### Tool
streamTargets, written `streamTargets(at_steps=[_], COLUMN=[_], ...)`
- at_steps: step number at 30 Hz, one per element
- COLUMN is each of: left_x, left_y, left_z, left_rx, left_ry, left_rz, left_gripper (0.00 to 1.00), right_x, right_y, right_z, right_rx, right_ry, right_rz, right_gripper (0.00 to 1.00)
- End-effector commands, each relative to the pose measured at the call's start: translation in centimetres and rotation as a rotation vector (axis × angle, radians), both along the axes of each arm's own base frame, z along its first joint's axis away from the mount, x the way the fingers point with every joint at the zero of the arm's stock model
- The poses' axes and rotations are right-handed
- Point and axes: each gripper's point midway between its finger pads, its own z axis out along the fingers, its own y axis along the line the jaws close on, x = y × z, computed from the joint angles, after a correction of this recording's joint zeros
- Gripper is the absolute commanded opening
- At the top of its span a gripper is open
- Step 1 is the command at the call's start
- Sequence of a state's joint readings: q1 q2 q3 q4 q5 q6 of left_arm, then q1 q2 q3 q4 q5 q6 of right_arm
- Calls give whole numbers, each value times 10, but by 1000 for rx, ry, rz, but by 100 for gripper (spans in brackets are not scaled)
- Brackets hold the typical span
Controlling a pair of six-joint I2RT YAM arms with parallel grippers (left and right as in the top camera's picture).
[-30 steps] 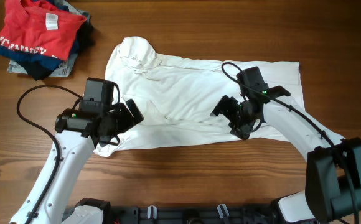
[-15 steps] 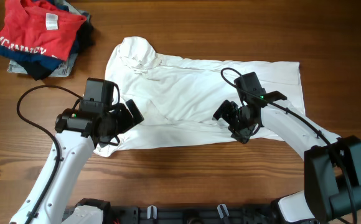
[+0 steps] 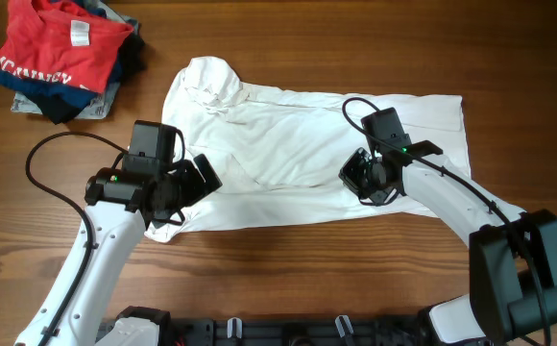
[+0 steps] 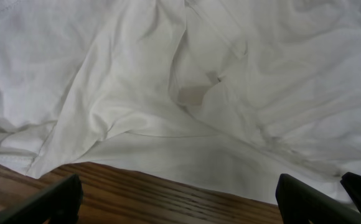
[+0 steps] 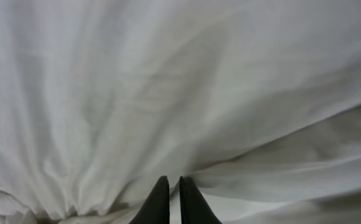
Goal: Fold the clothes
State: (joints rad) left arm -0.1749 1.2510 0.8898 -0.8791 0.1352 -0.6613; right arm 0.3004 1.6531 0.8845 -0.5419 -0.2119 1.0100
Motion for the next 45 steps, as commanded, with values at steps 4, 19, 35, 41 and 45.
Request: streamTargets(at_steps=[4,19,35,41,45], left_x=[0,7,50,50,44], left_y=[1,-20,-48,-48,-47], left_z=[-2,4,-71,-76,-92], left_rx=[10,-78,-219,-227,-221], left_ry=[6,-19,118,143,203], left_rz=[12,-79,32,78,106], left_gripper=[100,81,74,61,60], right_x=[19,49,10,3,0], right_y=[-7,-33,-39,-40,-40], right_z=[-4,163,117,114,112], right_rx=[-56,-78,-81,-87,-88], right_ry=[-80,-496,-277,-254,-238], right_rz=[-29,260,281,304,305], right_gripper=[4,91,92,92,92])
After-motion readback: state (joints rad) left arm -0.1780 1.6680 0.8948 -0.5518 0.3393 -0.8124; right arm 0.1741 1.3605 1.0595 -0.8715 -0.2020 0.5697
